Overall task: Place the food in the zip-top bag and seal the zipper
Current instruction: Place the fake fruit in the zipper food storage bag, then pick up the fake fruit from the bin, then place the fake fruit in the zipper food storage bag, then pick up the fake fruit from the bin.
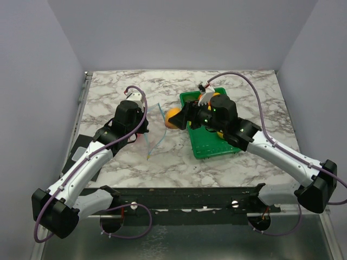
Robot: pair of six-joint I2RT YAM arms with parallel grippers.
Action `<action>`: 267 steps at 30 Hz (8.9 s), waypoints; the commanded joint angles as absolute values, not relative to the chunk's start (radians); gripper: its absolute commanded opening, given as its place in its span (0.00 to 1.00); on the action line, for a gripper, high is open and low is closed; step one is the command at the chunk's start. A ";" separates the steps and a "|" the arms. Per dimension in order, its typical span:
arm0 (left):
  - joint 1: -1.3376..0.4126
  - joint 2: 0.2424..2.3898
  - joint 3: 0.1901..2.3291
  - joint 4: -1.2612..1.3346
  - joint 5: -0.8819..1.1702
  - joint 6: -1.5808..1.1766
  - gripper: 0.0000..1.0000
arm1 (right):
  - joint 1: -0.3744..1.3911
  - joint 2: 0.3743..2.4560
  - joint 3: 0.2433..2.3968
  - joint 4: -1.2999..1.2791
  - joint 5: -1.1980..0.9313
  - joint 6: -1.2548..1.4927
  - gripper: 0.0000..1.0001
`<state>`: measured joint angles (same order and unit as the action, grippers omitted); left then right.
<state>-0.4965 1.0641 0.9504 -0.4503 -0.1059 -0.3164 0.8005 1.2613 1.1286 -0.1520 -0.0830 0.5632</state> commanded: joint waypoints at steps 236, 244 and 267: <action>-0.489 1.002 0.928 -0.433 -0.110 -0.293 0.00 | 0.977 1.600 1.321 -0.140 0.041 0.537 0.91; -0.489 1.003 0.928 -0.433 -0.111 -0.293 0.00 | 0.977 1.508 1.290 -0.171 0.094 0.527 0.90; -0.489 1.013 0.926 -0.433 -0.109 -0.291 0.00 | 0.960 1.358 1.235 -0.460 0.705 0.535 0.84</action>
